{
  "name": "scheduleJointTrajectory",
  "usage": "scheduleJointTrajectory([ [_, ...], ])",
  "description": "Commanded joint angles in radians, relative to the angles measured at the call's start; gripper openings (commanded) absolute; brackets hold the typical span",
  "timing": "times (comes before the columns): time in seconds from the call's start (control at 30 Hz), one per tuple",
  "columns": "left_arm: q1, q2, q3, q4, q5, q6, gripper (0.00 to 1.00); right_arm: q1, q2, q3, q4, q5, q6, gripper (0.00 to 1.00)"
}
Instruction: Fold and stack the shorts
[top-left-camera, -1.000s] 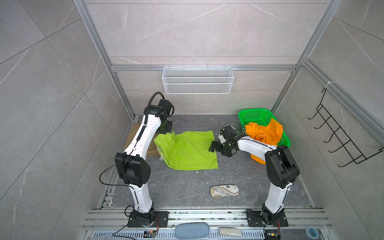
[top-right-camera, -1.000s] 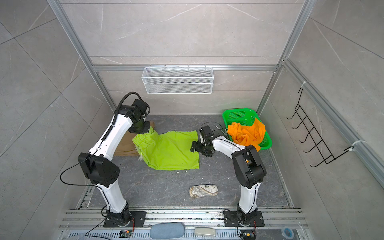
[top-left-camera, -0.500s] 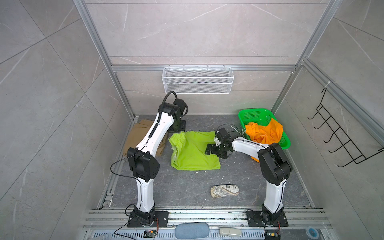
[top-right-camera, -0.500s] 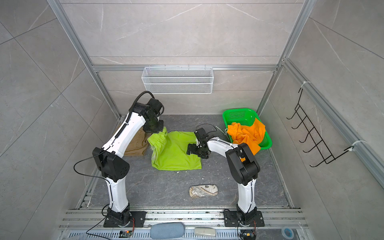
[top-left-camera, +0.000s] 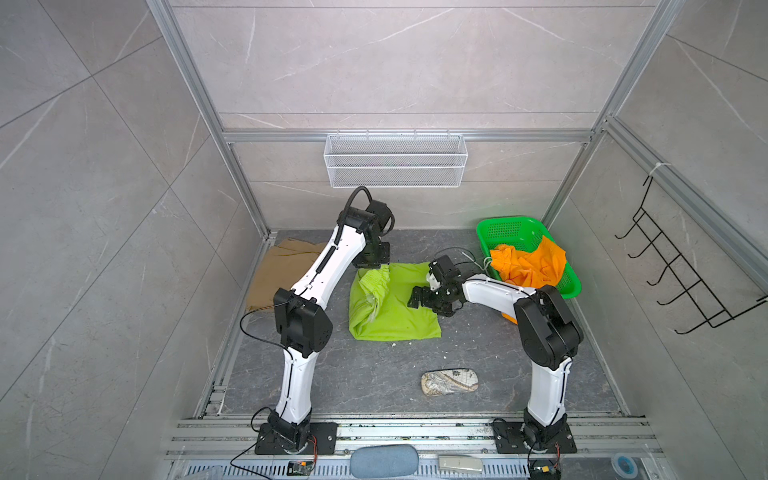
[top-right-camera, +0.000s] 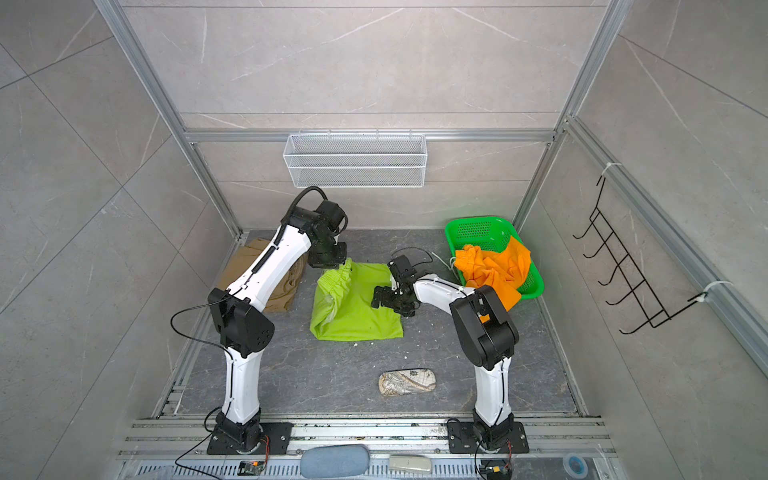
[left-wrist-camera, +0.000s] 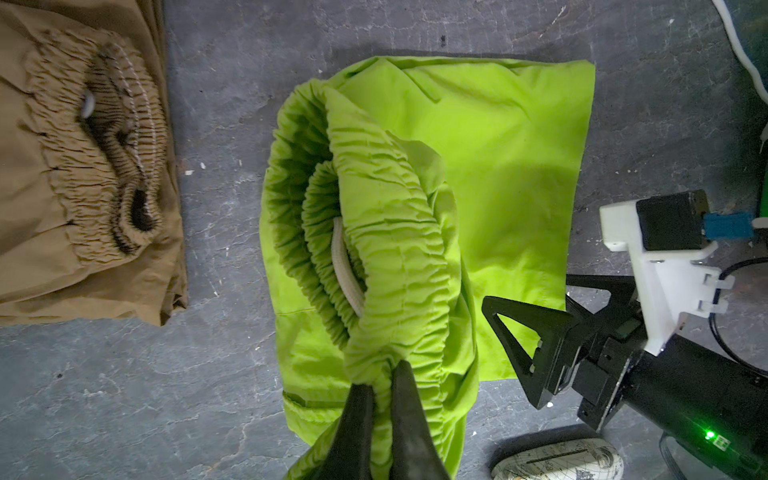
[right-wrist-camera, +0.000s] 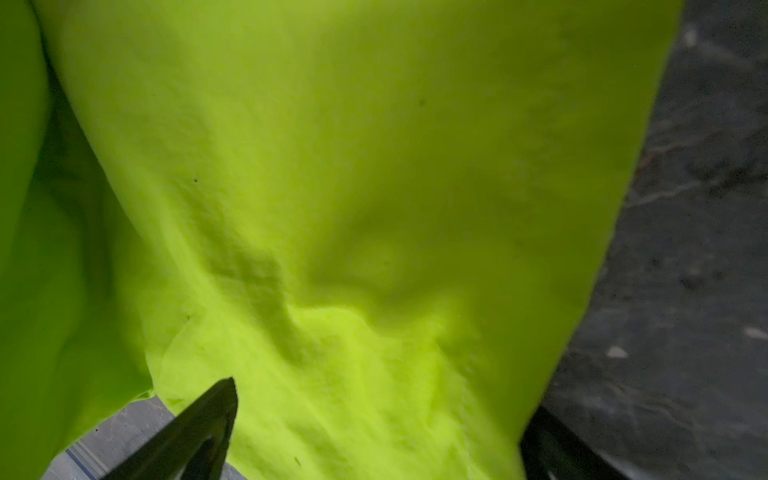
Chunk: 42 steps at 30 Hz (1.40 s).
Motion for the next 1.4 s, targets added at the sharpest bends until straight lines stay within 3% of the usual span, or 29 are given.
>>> scheduleJointTrajectory([
  [0.0, -0.022, 0.005, -0.01, 0.073, 0.058, -0.035, 0.04, 0.009, 0.039, -0.005, 0.001, -0.015, 0.013, 0.99],
  [0.3, -0.052, -0.008, -0.15, 0.242, 0.129, -0.084, 0.08, 0.007, 0.036, -0.014, 0.006, -0.028, 0.012, 0.99],
  [0.43, -0.071, -0.023, -0.175, 0.283, 0.149, -0.074, 0.16, 0.004, 0.026, -0.02, 0.018, -0.047, 0.018, 0.99],
  [0.57, -0.094, -0.074, -0.16, 0.291, 0.096, 0.0, 0.31, -0.008, -0.03, -0.039, 0.023, -0.059, 0.019, 0.99],
  [0.63, -0.096, -0.132, -0.169, 0.308, 0.043, 0.034, 0.43, -0.022, -0.078, -0.048, 0.009, -0.058, 0.012, 0.99],
  [0.77, -0.091, -0.274, -0.244, 0.365, -0.05, 0.071, 0.59, -0.047, -0.161, -0.051, -0.047, -0.026, -0.019, 0.99],
  [0.87, -0.062, -0.415, -0.425, 0.501, -0.032, 0.041, 0.77, -0.053, -0.215, -0.046, -0.092, 0.029, -0.039, 0.99],
  [1.0, 0.034, -0.567, -0.745, 0.745, 0.18, -0.105, 0.98, -0.051, -0.256, -0.015, -0.127, 0.085, -0.047, 0.99],
  [1.1, 0.077, -0.615, -0.957, 0.959, 0.315, -0.227, 0.99, -0.024, -0.23, 0.032, -0.13, 0.087, -0.031, 0.99],
  [1.37, 0.093, -0.684, -1.333, 1.325, 0.375, -0.459, 0.99, 0.065, -0.141, 0.117, 0.026, -0.081, 0.144, 0.99],
])
